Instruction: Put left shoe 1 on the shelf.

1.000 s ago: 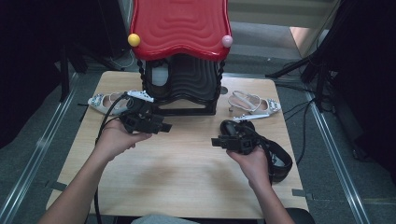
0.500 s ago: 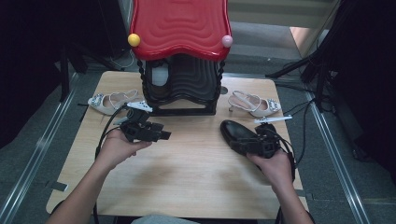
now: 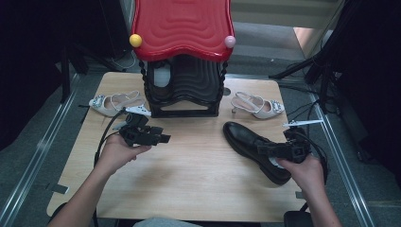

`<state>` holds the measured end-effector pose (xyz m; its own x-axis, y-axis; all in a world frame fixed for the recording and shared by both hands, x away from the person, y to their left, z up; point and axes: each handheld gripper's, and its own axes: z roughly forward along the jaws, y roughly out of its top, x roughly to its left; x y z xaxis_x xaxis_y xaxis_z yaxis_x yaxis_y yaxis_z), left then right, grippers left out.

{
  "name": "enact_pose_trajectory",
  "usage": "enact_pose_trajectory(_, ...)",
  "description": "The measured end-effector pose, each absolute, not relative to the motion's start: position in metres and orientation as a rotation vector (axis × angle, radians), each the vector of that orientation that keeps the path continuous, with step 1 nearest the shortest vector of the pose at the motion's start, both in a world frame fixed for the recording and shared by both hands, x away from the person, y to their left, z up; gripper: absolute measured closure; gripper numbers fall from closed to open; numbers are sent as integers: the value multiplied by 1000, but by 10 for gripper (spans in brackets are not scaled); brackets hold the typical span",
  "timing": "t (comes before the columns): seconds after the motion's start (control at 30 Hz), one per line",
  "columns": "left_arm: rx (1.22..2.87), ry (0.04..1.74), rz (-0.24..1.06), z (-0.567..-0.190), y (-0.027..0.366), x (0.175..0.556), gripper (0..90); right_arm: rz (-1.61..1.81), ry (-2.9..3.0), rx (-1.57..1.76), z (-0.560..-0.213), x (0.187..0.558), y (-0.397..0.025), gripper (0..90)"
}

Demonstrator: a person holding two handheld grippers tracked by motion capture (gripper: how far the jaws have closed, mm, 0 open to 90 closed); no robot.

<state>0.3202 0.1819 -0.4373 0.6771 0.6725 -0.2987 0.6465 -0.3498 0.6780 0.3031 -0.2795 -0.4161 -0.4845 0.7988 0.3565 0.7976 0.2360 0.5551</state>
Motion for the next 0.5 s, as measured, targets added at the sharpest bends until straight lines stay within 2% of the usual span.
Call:
enact_pose_trajectory(0.3,2103,1021,38,-444,180,320,483,976,2468,1611,-423,297,-299,604)
enact_pose_trajectory(0.5,2095,1028,33,-445,182,322,483,900,2503,1672,-439,304,-299,603)
